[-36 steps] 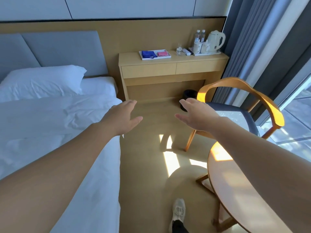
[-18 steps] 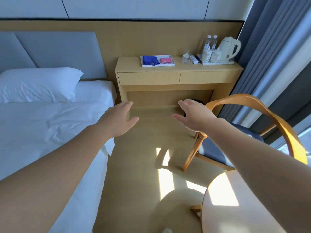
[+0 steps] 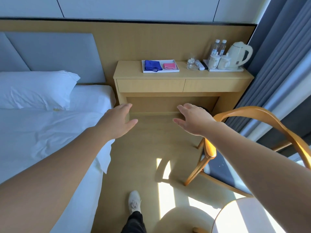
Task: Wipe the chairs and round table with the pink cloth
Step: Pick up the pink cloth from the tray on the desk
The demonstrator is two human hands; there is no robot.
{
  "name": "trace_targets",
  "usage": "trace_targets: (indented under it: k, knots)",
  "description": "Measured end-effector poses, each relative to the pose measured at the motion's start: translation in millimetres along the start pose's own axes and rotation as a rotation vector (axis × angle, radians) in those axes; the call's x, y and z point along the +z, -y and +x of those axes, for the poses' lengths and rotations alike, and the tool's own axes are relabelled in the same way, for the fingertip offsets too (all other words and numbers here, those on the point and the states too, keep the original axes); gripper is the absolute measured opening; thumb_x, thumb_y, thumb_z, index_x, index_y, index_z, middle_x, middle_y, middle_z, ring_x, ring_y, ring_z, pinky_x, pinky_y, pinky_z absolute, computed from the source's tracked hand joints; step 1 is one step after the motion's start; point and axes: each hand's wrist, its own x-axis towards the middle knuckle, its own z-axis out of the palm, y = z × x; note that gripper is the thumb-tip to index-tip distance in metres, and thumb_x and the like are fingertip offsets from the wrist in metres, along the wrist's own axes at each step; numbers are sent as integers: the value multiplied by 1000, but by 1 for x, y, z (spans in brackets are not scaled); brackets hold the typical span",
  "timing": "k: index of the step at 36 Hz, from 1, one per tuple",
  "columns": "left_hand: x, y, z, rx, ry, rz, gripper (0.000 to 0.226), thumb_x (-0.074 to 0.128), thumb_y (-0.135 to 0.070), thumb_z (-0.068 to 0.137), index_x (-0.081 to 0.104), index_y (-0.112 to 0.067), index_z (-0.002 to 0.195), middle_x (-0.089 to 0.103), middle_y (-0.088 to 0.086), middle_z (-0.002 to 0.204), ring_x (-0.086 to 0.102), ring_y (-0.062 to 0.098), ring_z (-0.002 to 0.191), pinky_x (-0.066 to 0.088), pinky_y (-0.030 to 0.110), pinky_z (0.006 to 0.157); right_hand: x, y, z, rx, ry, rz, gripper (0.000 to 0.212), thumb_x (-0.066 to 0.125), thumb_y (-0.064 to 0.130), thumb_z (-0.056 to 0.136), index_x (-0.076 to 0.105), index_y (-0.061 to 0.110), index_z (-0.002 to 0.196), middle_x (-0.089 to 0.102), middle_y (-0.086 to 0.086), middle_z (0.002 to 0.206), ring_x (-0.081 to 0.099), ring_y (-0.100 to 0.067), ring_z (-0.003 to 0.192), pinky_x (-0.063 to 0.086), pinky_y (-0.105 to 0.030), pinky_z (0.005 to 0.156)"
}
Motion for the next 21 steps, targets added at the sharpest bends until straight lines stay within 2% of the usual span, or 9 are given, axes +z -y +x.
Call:
trace_targets:
  k: [12, 21]
  knots:
    - [-2, 71, 151, 82, 44, 11, 68, 47, -52, 89, 26, -20, 146, 31, -5, 151, 36, 22, 133, 33, 36, 105, -6, 3, 141, 68, 33, 15, 64, 37, 57, 98, 30, 19, 149, 41, -8, 147, 40, -29, 133, 34, -41, 108]
    - [5, 102, 227, 145, 57, 8, 66, 48, -49, 90, 30, -17, 145, 36, -4, 147, 38, 20, 130, 33, 33, 102, -2, -7, 208, 138, 58, 44, 65, 36, 57, 98, 27, 20, 151, 36, -8, 153, 36, -28, 138, 31, -41, 111]
